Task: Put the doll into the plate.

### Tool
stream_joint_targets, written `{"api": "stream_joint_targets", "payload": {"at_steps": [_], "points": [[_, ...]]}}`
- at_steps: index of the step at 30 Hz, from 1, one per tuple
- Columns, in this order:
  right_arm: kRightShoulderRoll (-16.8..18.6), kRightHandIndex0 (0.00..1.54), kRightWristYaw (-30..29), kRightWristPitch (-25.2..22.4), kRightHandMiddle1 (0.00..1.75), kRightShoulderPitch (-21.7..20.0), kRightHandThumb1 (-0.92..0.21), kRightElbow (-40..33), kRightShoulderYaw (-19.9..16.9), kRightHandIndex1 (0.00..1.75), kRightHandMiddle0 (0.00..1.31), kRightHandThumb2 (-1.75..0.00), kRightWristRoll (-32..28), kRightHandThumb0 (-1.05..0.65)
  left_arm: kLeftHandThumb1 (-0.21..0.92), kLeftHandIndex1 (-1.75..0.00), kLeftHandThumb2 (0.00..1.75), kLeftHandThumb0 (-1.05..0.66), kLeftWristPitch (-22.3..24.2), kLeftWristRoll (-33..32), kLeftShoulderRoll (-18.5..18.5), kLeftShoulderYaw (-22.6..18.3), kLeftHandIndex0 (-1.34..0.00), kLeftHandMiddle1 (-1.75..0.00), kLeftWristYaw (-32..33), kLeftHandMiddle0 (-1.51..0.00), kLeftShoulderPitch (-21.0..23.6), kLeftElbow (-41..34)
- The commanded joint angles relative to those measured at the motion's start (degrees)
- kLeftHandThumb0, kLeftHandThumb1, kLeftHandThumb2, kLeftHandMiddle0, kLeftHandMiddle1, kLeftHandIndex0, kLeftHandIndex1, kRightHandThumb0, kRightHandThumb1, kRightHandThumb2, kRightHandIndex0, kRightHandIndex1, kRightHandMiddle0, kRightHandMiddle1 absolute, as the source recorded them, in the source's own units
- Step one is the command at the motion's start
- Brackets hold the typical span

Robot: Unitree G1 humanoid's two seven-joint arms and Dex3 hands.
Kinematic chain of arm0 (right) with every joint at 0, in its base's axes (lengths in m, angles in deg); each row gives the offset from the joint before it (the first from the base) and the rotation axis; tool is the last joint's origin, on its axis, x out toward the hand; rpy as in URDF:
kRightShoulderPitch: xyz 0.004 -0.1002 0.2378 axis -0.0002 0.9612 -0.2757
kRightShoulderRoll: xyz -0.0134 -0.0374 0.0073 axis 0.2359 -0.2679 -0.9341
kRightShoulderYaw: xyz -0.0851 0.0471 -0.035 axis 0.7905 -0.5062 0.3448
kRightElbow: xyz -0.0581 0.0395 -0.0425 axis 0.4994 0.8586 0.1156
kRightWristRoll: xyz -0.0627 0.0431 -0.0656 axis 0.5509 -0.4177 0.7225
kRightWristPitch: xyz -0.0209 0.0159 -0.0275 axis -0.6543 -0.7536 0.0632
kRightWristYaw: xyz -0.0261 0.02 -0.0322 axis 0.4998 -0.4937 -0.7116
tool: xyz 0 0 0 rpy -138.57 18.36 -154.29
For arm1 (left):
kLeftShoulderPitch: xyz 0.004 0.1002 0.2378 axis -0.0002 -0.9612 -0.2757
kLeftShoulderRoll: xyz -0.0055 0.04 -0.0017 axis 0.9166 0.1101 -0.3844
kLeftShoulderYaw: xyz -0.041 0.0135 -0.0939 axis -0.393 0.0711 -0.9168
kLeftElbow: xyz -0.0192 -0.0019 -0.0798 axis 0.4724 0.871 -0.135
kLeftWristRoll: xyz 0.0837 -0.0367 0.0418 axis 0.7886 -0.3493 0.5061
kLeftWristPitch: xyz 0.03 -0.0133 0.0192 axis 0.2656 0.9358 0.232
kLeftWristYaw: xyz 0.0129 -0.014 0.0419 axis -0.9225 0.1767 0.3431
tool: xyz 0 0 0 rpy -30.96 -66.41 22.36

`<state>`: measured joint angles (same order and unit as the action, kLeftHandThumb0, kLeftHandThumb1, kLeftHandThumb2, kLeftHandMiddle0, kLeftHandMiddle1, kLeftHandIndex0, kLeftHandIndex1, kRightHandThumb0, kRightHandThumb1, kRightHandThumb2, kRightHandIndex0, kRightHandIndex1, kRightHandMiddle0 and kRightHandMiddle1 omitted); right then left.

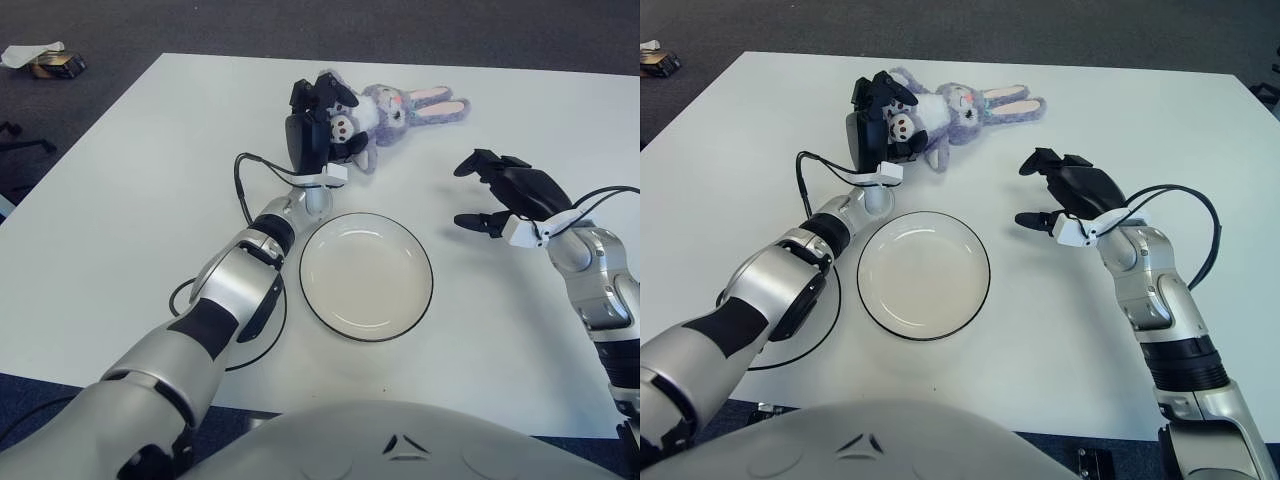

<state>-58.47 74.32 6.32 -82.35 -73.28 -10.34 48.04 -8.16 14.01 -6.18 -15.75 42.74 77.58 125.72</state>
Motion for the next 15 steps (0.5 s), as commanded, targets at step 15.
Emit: {"api": "stream_joint_targets", "payload": {"at_steps": [15], "points": [[-1.7, 0.15, 0.2, 3.1, 0.97, 1.2, -0.92, 0.2, -0.7, 0.85, 0.00, -0.55, -0.3, -0.69, 0.08, -1.75, 1.56, 0.00, -1.5, 2.9, 2.4, 4.3, -0.57, -1.63, 2.6, -0.83, 1.2, 0.3]]}}
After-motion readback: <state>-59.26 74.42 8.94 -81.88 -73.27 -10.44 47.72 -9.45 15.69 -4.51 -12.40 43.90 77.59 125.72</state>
